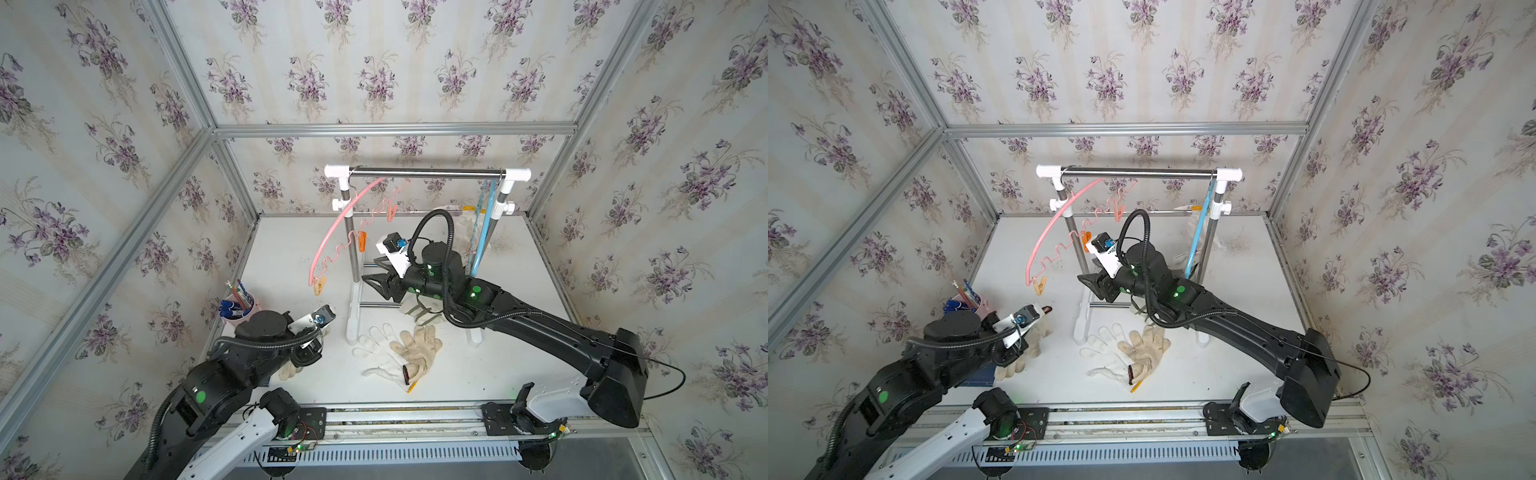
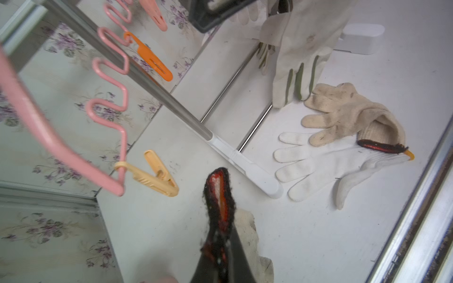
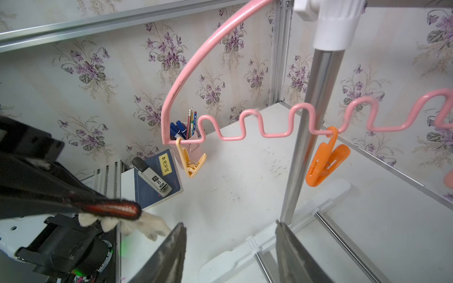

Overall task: Clip the gloves onto a hanger to dry
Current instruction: Open the clamp at the hanger.

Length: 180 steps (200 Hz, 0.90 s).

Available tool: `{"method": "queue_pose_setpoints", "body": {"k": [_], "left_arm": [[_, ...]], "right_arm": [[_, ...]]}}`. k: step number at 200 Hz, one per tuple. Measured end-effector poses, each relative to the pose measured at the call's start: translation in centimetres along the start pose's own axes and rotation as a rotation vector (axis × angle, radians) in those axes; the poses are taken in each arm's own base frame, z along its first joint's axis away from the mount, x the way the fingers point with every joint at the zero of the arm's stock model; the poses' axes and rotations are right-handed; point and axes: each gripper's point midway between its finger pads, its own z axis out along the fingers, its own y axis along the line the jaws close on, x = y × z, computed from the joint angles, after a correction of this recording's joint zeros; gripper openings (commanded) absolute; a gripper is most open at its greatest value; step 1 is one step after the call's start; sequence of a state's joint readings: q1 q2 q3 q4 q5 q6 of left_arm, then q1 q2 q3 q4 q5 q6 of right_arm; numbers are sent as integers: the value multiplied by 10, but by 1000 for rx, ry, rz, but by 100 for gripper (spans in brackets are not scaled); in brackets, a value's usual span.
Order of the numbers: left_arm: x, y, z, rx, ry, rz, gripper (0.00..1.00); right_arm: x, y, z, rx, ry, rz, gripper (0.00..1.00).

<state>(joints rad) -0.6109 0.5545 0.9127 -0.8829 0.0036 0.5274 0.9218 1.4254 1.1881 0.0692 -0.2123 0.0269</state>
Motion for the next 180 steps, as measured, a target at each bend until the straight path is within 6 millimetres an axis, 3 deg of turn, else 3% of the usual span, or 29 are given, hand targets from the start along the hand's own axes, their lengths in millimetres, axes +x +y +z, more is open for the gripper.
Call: {"method": "queue_pose_setpoints", "body": {"k": [29, 60, 94, 125, 180], "left_arm": [[6, -15, 31, 133, 14, -82, 0], [16, -13, 53, 196, -24, -203, 0], [18, -2, 53, 153, -85, -240, 0], [37, 7, 50, 72, -73, -293, 0], [54, 12, 40, -3, -77, -428, 0]], "right_arm": [[-1, -5, 1, 19, -12, 24, 59], [-1, -16, 2, 57, -23, 52, 59], [5, -20, 5, 65, -14, 68, 60], [11, -25, 11, 75, -7, 112, 60], [19, -24, 30, 37, -6, 194, 64]]}}
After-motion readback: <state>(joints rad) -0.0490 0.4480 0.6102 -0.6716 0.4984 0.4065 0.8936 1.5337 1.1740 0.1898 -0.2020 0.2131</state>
